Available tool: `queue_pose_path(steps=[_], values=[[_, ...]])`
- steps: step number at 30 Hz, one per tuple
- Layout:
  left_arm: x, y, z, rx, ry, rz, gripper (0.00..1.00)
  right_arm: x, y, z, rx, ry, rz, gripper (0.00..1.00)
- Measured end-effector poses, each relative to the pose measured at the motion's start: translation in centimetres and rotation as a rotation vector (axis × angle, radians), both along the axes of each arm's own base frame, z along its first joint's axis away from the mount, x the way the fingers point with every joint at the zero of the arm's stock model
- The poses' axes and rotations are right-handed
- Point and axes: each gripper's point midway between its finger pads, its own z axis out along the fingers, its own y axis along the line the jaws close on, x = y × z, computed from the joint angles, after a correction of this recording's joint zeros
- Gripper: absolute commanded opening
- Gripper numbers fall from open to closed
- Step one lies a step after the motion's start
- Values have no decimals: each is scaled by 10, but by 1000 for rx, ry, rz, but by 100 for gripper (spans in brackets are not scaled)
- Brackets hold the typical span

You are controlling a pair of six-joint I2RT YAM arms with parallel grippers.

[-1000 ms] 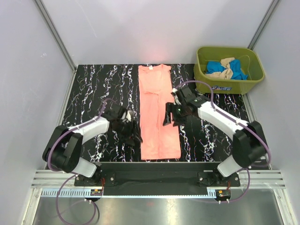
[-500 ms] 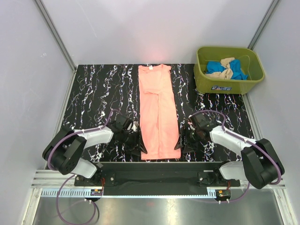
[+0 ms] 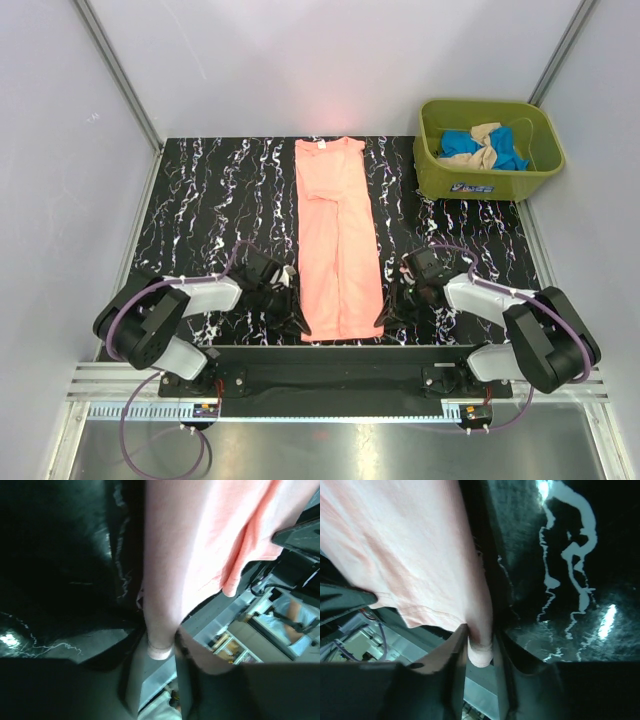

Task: Fold and stack the t-shirts
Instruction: Fold the tshirt

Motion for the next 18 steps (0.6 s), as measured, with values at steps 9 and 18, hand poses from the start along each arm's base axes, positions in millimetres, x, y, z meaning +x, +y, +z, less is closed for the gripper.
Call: queue_pose_path(steps=[9,18], values=[[-34,-9,-7,-29,57,-66,0,-23,-4,-7,10,36,-18,0],[-52,2,-15,73,71,-90,0,-34,-11,-4,-7,46,-32,0]])
